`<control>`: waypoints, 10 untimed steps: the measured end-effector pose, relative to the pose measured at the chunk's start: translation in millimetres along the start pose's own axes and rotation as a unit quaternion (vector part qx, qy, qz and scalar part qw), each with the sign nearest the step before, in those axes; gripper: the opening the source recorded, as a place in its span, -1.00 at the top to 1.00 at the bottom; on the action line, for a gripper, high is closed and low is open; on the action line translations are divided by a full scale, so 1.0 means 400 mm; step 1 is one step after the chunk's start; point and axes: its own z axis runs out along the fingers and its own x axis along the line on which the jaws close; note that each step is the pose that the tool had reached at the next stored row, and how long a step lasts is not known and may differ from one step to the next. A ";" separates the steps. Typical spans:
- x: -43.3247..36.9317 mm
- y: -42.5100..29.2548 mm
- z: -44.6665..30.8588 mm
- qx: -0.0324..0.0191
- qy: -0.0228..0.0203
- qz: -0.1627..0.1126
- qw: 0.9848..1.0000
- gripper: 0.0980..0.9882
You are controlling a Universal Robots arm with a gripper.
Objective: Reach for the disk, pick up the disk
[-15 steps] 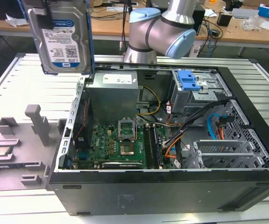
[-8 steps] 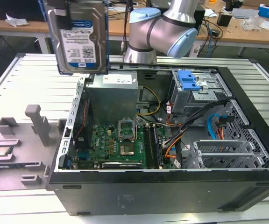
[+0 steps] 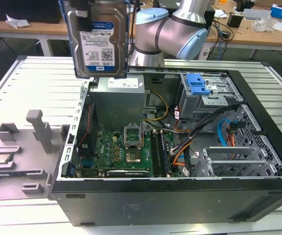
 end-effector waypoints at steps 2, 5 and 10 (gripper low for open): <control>0.000 -0.030 -0.001 0.000 0.000 0.000 1.000 0.39; 0.001 -0.062 -0.002 0.000 0.000 0.000 1.000 0.39; 0.001 -0.123 -0.005 0.000 0.000 0.000 1.000 0.39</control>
